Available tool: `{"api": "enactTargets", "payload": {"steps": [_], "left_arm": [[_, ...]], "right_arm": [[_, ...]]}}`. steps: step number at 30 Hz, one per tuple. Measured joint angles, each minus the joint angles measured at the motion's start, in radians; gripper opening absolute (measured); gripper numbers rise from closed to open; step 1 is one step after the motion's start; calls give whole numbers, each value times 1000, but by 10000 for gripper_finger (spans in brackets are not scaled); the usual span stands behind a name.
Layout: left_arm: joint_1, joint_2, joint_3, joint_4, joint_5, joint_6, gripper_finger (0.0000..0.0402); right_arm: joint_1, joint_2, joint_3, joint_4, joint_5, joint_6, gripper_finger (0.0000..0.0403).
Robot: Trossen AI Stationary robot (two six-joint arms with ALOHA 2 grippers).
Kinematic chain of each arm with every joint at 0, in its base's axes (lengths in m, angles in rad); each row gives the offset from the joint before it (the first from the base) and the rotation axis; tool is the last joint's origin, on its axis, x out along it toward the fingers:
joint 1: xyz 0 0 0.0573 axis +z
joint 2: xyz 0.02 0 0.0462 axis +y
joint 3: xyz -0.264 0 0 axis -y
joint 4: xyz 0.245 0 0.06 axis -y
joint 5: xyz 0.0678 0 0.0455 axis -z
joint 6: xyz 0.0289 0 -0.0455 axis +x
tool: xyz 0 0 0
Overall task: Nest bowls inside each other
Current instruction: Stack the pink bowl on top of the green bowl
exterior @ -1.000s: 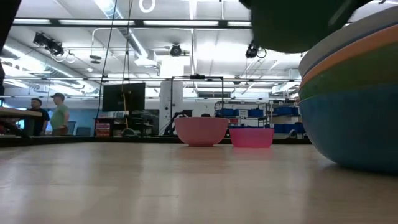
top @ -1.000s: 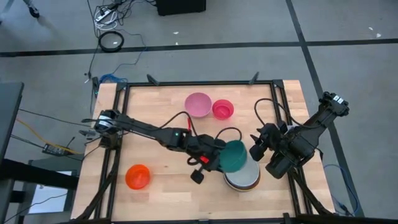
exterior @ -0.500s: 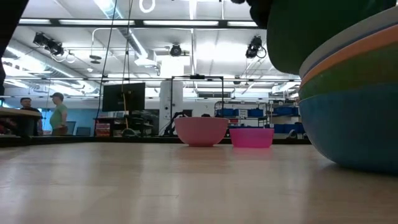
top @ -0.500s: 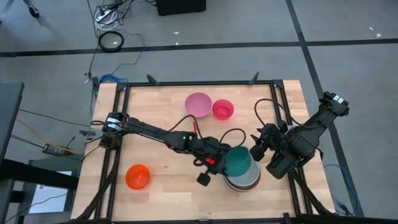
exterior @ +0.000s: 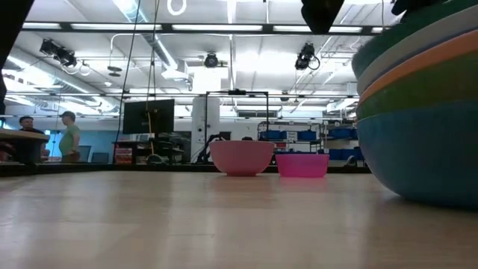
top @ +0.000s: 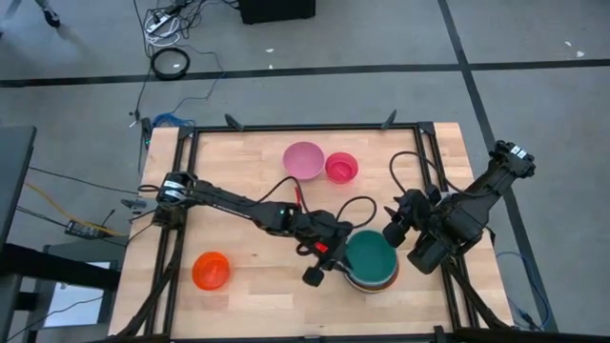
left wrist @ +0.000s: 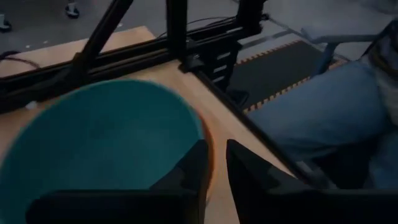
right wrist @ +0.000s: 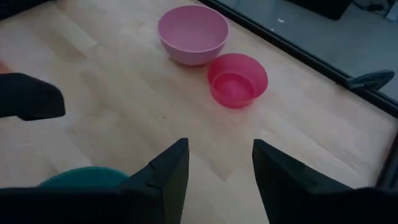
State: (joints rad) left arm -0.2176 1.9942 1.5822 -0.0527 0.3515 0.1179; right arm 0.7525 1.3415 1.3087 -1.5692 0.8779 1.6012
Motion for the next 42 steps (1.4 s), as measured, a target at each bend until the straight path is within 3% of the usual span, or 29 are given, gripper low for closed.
{"api": "enactTargets", "payload": {"steps": [4,8,14,18,29,42], "left_arm": [[0,-4,0,-1,11,-16,67],[9,-64,0,-131,-31,61,68],[75,-215,6,-530,-332,160,68],[155,-293,4,-697,-521,218,68],[390,-296,-116,-788,-497,393,67],[507,-282,-118,-841,-485,486,80]], "right_arm": [[0,0,0,0,-8,0,165],[0,0,0,-1,-10,0,165],[13,0,0,-2,15,-15,165],[29,0,0,-2,84,-16,165],[37,0,0,-2,82,-8,165],[-2,0,0,-2,68,-19,165]]}}
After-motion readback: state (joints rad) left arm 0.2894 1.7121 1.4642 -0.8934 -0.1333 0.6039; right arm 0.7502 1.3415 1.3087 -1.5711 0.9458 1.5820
